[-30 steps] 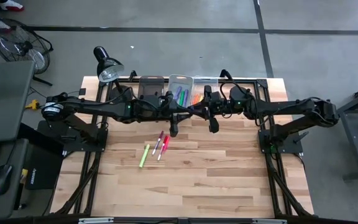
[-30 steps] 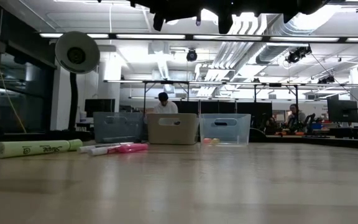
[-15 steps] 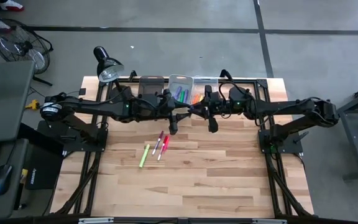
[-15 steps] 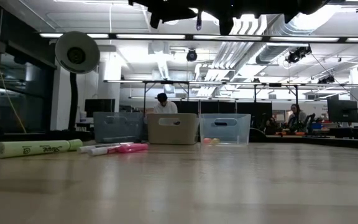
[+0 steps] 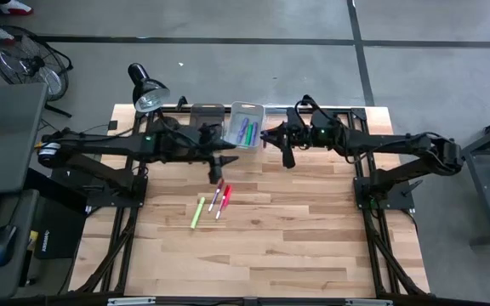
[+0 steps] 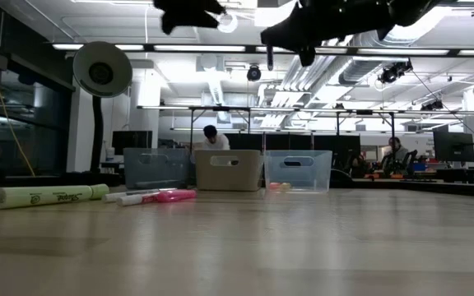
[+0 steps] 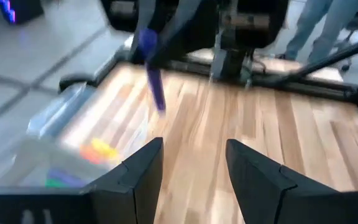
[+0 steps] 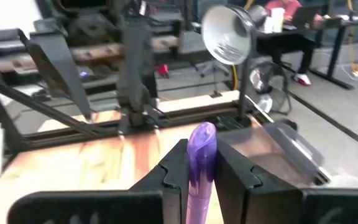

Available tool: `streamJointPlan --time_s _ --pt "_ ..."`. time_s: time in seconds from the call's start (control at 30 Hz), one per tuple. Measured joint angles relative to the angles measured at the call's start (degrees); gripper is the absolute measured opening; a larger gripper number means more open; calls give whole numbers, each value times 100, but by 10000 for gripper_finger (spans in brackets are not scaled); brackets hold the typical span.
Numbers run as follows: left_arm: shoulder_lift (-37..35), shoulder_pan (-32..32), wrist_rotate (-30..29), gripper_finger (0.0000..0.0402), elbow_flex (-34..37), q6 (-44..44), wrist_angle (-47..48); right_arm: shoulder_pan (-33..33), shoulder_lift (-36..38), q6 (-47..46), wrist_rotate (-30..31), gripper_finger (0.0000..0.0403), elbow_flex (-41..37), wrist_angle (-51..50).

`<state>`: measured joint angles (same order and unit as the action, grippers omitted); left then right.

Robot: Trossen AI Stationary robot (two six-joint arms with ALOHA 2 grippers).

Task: Pick & Place Markers
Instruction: Put the violet pen into the transparent bin

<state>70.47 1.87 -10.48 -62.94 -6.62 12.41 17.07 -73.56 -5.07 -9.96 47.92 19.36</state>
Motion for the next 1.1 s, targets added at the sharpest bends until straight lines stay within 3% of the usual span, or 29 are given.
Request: streamJointPlan --time_s 0.3,0.5,0.67,0.9,1.1 --pt "-892 -2 -42 172 -9 -1099 1816 515 2 -154 191 49 0 -353" --pt "-1371 -2 -61 172 198 -1323 2349 873 -2 -340 912 50 0 -768" --pt "-1949 -2 -64 172 1056 -1857 1997 1240 -101 -1053 1230 49 1 -1056" --pt "-2745 -187 33 172 2578 -2650 309 1494 -597 -1569 1284 51 2 -1222" --pt "-3076 -583 43 172 3231 -2908 -782 1636 -1185 -2035 1198 49 0 -1377"
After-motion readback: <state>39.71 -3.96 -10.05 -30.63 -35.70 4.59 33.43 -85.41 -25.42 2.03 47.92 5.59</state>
